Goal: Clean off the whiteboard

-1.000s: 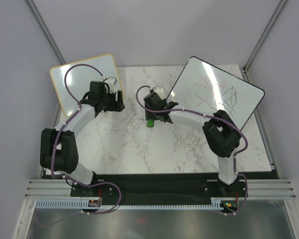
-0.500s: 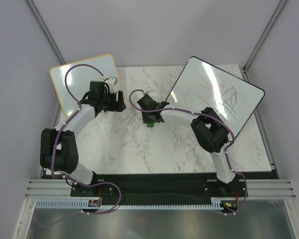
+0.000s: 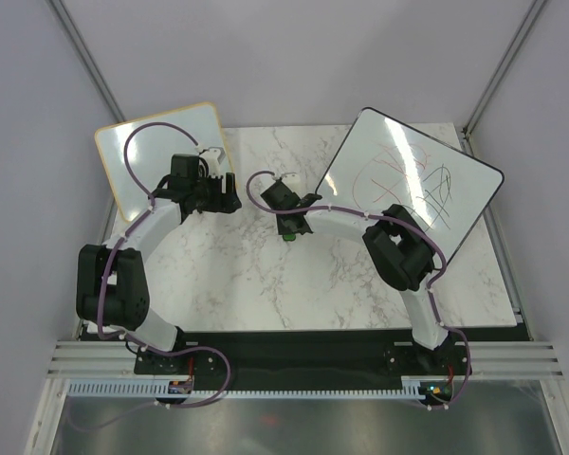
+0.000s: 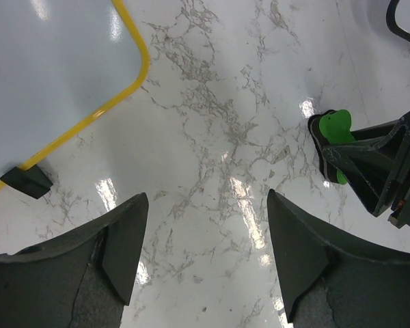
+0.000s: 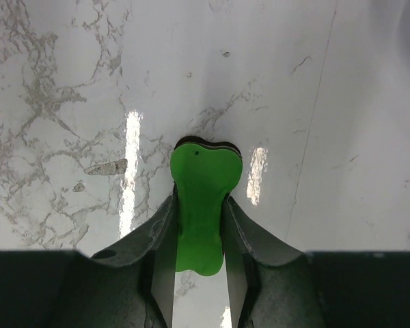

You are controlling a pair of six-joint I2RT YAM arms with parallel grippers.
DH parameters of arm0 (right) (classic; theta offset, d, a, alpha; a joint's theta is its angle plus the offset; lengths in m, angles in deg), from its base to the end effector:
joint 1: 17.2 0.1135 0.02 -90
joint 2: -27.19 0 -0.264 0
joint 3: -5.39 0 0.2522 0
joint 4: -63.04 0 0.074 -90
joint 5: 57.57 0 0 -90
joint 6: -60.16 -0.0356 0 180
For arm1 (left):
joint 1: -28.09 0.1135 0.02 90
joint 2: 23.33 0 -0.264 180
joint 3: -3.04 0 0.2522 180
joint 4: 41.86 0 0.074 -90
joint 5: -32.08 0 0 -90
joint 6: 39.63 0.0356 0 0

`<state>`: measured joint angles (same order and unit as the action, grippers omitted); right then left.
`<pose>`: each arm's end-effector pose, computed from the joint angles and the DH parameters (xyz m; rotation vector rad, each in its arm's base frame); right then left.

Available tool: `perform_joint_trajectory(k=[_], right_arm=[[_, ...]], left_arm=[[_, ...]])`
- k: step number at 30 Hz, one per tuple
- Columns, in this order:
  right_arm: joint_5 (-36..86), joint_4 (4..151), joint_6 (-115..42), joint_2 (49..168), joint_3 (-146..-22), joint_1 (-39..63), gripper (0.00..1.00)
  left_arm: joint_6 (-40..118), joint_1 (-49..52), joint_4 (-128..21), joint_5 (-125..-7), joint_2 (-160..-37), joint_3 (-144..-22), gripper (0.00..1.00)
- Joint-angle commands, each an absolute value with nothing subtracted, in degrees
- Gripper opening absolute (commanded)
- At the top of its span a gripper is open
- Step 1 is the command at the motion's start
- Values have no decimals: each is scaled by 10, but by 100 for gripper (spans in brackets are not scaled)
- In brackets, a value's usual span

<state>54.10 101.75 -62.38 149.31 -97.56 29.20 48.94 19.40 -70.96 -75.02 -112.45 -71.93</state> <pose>0.3237 0.3208 0.1636 -0.1633 2.4735 0.0872 0.3337 -0.0616 0.2418 0.2972 2.3051 -0.4357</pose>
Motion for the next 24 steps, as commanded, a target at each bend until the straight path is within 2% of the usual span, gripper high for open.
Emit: perform_joint_trajectory(k=[1, 7, 11, 13, 17, 20, 24], right_arm=[[563, 1024, -624, 1486, -994, 295, 0], [599, 990, -577, 1409, -936, 295, 0], [597, 963, -503, 1297, -884, 286, 0], [592, 962, -461, 1259, -857, 272, 0], [549, 956, -416, 1144, -788, 195, 0], [519, 946, -387, 1081, -755, 138, 0], [505, 941, -364, 1035, -741, 84, 0]], left_arm=[[499, 197, -702, -773, -1112, -723, 78], [503, 197, -691, -835, -1130, -746, 76], [516, 190, -652, -963, -1173, -792, 64], [509, 179, -636, -1003, -1206, -842, 64], [465, 144, -611, -1085, -1347, -968, 69], [442, 125, -611, -1104, -1444, -1085, 73], [418, 97, -611, -1142, -1550, -1240, 76]])
